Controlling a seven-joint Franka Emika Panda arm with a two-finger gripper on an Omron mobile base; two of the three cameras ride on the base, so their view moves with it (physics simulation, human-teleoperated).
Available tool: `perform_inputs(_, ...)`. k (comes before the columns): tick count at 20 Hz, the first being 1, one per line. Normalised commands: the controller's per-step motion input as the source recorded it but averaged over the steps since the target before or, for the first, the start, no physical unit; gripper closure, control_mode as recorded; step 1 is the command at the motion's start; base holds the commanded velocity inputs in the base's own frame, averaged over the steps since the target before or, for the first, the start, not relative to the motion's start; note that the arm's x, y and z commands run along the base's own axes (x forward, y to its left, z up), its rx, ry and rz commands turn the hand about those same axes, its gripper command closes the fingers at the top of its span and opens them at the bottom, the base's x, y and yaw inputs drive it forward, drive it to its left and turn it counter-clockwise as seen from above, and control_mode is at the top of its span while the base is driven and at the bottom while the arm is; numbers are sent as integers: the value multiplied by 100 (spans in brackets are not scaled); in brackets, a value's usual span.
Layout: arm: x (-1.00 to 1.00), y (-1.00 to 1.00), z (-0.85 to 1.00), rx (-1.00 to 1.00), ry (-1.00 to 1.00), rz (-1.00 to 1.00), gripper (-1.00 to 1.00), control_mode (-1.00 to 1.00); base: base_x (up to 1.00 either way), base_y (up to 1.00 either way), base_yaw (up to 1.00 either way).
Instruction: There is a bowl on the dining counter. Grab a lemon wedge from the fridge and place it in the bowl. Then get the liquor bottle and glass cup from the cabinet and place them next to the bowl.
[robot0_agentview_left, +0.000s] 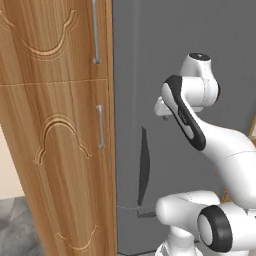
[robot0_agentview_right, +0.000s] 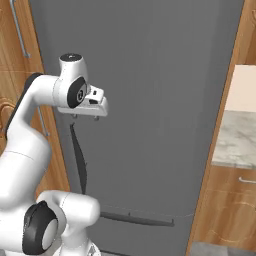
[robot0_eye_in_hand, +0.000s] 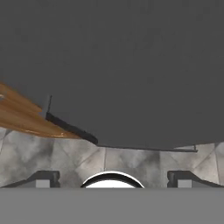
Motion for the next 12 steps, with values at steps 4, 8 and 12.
perform_inputs(4,0,0,0,0,0,0,-100,100,-4,52,-17)
perform_inputs(8,0,0,0,0,0,0,-100,100,-24,38,-28)
perform_inputs(12,0,0,0,0,0,0,-100,100,-25,41,-33)
